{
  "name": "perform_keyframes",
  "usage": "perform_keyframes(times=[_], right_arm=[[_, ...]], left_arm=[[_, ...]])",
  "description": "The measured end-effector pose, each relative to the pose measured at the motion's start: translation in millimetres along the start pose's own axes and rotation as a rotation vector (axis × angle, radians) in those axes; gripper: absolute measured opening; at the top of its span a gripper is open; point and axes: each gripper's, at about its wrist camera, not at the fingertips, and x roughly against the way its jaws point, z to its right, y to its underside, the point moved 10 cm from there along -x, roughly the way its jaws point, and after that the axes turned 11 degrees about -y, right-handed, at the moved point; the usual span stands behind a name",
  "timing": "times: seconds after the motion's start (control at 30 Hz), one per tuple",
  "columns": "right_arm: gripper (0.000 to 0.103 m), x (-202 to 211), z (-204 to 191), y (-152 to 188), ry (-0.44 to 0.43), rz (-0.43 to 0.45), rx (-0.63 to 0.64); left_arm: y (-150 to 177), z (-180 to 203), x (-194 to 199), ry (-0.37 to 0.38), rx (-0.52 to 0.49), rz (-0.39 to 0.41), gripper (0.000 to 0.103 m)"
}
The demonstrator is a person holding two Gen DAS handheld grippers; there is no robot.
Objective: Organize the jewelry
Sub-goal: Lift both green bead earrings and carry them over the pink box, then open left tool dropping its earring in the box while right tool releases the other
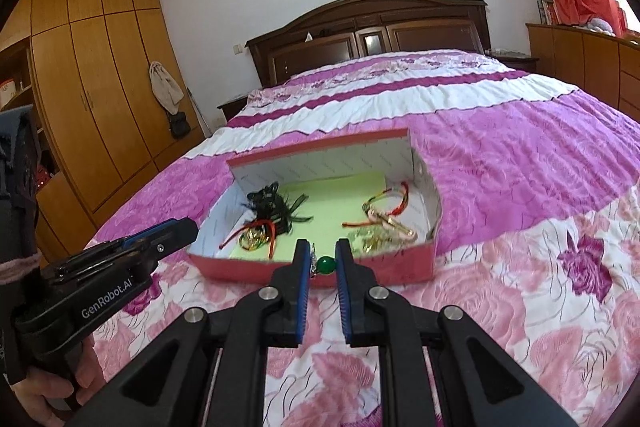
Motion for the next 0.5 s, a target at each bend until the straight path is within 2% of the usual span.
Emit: perform_keyframes(times=[0.5], right_arm=[[0.015,-25,14,-37,0.026,0.094,0.055]], left_arm=[[-30,-5,-37,-0.026,0.035,0.077,0.007]])
